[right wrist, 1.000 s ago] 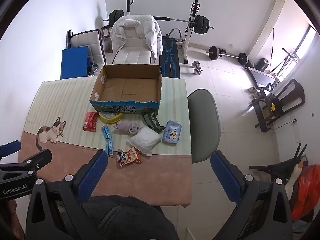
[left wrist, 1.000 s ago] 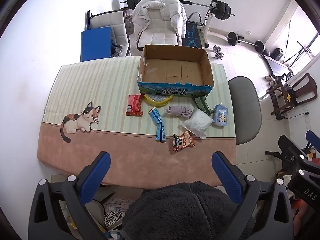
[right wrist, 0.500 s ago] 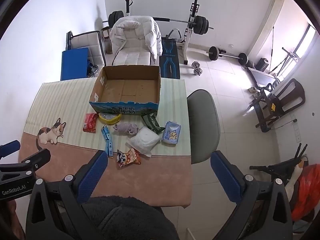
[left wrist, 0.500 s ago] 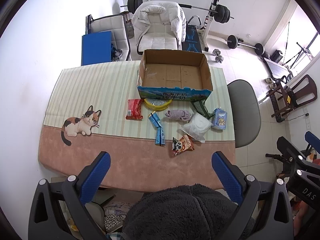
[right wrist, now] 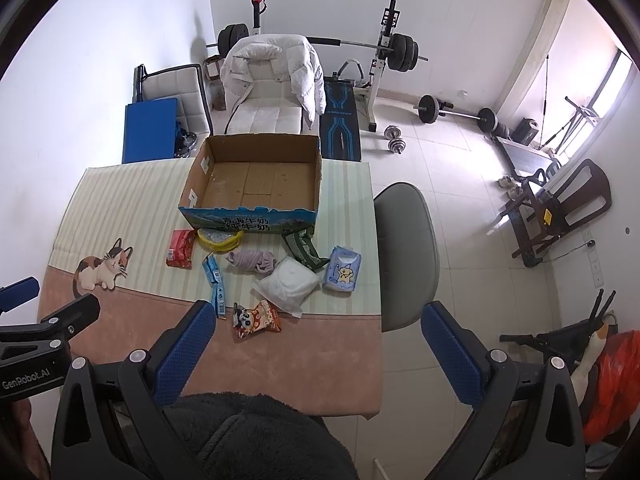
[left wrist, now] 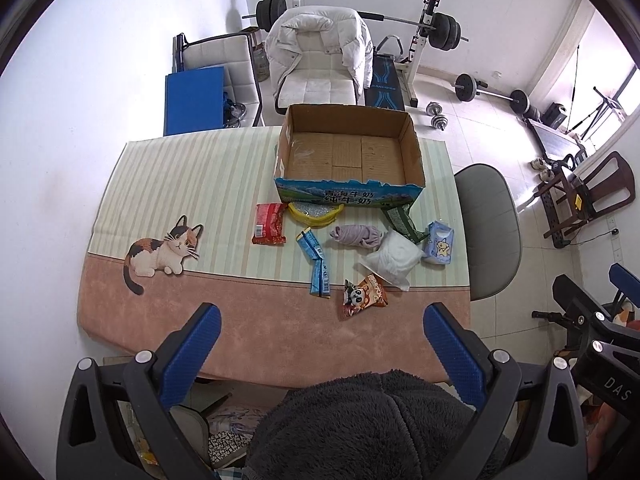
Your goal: Organize soft objects
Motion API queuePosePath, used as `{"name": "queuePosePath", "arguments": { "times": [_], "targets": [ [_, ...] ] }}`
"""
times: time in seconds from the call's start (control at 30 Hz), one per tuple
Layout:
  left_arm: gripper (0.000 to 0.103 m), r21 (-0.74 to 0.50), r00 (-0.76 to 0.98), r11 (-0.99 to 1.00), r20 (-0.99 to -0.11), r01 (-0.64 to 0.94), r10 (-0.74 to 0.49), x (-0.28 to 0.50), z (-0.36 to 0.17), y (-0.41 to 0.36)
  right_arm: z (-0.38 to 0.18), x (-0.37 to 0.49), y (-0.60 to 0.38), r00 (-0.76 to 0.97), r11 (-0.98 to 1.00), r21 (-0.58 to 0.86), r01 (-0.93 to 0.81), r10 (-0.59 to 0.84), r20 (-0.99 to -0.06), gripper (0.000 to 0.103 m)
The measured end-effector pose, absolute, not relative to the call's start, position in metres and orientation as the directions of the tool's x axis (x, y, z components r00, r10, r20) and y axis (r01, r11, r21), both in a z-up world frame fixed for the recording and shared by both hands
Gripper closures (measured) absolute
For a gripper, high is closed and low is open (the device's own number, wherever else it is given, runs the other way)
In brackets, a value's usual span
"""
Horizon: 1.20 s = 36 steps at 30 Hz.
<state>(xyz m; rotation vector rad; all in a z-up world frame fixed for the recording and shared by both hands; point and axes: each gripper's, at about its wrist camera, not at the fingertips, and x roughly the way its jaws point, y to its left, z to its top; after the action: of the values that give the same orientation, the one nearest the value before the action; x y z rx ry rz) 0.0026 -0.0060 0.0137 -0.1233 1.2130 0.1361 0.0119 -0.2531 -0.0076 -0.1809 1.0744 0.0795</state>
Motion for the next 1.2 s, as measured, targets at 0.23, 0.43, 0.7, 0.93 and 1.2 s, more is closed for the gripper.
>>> {"name": "queuePosePath", "arguments": {
  "times": [0.23, 0.43, 0.7, 0.93, 1.2],
  "targets": [
    [0.000, -0.022, 0.345, 0.985, -0.938, -0.173, 0.040, 0.0014, 0.0134, -0.0059, -0.0036, 0.0122, -0.2533, 0.477, 0.981, -0.106, -0.162, -0.017, -0.879, 0.000],
    [0.000, -0.024, 0.343, 0.985, -0.939, -0.174, 0.038, -0.0007, 0.0128, -0.0066, -0.0034, 0.0121, -0.2506, 0.480, 0.980, -0.108, -0.167, -0.015, -0.877, 0.000],
    [0.000, -0.022, 0.347, 0.985, -0.937, -0.171, 0.039, -0.0020, 0.0134, -0.0090, -0.0085, 0.0089, -0.2475, 0.484, 0.977, -0.113, -0.179, -0.012, -0.875, 0.000],
    [0.000, -0.020, 0.349, 0.986, -0.936, -0.168, 0.040, -0.0025, 0.0144, -0.0100, -0.0085, 0.0041, -0.2474, 0.496, 0.978, -0.112, -0.178, -0.010, -0.868, 0.000],
    [0.000, -0.019, 0.357, 0.985, -0.933, -0.170, 0.043, -0.0024, 0.0177, -0.0090, -0.0077, 0.0051, -0.2472, 0.496, 0.978, -0.112, -0.177, -0.009, -0.868, 0.000]
  ]
}}
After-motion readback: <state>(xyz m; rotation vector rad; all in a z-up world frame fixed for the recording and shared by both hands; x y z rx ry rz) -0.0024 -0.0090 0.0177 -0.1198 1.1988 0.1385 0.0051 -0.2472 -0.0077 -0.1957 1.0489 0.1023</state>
